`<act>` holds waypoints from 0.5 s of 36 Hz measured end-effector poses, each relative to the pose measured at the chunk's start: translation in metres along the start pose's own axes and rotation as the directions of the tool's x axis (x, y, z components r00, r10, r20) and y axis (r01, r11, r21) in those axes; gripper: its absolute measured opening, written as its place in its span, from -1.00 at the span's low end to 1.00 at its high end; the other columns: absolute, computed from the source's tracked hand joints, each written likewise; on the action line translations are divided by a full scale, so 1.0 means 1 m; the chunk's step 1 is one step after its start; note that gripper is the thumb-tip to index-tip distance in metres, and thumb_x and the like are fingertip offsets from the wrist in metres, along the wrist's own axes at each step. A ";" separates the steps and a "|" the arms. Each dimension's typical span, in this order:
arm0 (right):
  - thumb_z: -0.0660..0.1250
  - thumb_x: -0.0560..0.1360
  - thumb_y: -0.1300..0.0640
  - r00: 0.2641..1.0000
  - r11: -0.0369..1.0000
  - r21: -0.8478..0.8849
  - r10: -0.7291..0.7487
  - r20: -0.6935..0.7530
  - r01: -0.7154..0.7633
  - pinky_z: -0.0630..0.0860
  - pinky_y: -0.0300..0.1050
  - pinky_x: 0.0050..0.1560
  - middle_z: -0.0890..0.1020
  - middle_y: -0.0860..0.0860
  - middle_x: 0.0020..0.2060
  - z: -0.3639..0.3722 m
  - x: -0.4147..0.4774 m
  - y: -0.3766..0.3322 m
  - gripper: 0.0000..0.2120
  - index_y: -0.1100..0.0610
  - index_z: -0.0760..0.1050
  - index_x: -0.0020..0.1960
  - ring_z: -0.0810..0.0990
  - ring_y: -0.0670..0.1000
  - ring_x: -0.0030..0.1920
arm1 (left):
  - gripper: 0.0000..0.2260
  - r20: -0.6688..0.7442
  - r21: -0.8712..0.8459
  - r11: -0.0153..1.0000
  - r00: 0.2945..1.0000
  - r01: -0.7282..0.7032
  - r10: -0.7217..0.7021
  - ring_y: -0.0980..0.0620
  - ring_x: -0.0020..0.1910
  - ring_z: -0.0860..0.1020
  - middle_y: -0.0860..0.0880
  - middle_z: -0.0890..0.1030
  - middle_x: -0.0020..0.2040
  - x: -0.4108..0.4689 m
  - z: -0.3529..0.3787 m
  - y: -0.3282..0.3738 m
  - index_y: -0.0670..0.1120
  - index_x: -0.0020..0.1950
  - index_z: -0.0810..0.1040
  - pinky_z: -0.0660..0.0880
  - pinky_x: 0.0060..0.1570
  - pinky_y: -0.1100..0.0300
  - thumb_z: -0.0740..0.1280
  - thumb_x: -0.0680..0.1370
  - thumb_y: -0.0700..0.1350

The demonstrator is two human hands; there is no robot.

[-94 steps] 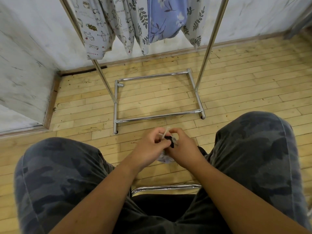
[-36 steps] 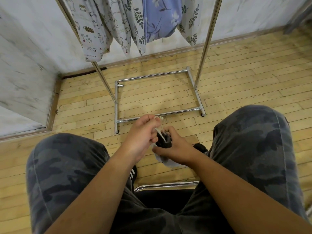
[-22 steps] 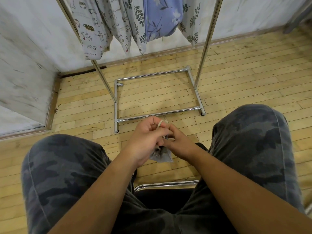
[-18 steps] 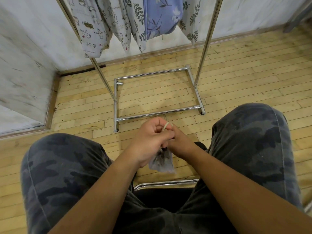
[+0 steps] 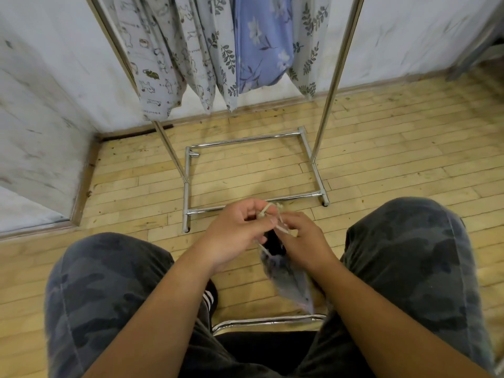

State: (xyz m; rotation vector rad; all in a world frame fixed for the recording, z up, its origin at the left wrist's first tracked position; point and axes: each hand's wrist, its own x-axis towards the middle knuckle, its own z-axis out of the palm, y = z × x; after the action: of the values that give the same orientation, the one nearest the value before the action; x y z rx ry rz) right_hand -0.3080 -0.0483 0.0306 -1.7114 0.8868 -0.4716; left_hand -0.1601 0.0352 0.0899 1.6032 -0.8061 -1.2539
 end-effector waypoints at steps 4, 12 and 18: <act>0.45 0.55 0.17 0.997 0.994 -0.079 -0.069 0.024 0.070 0.32 -0.56 0.01 0.54 -0.27 0.00 -0.009 0.009 -0.008 -0.73 -0.23 0.58 0.00 0.49 -0.36 0.05 | -0.88 0.014 0.017 1.000 1.000 0.009 -0.009 0.06 -0.17 0.57 -0.10 0.70 -0.05 0.001 -0.001 0.013 -0.04 0.10 0.67 0.55 -0.06 0.12 0.44 0.59 -0.20; 0.44 0.57 0.14 0.979 0.979 0.026 -0.200 -0.038 0.201 0.51 -0.34 0.05 0.63 -0.10 0.06 -0.026 0.045 -0.062 -0.83 -0.08 0.67 0.11 0.60 -0.16 0.06 | -0.83 -0.017 0.200 0.975 0.995 -0.093 0.099 0.09 -0.17 0.59 -0.04 0.70 -0.11 0.012 -0.023 0.077 -0.06 0.12 0.66 0.53 -0.10 0.23 0.42 0.57 -0.25; 0.33 0.63 -0.09 0.986 0.975 0.147 -0.161 -0.031 0.164 0.47 -0.17 -0.29 0.64 -0.13 -0.26 -0.049 0.072 -0.126 -0.78 -0.01 0.64 -0.08 0.62 0.03 -0.26 | -0.84 -0.074 0.362 0.916 0.974 -0.172 0.212 0.10 -0.20 0.59 0.05 0.69 -0.16 0.025 -0.035 0.140 0.09 0.00 0.68 0.53 -0.04 0.05 0.45 0.51 -0.17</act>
State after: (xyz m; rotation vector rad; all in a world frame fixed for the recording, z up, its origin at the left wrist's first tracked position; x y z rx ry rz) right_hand -0.2549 -0.1191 0.1557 -1.6502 0.7088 -0.6491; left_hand -0.1136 -0.0292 0.2128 1.8083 -1.1381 -0.9041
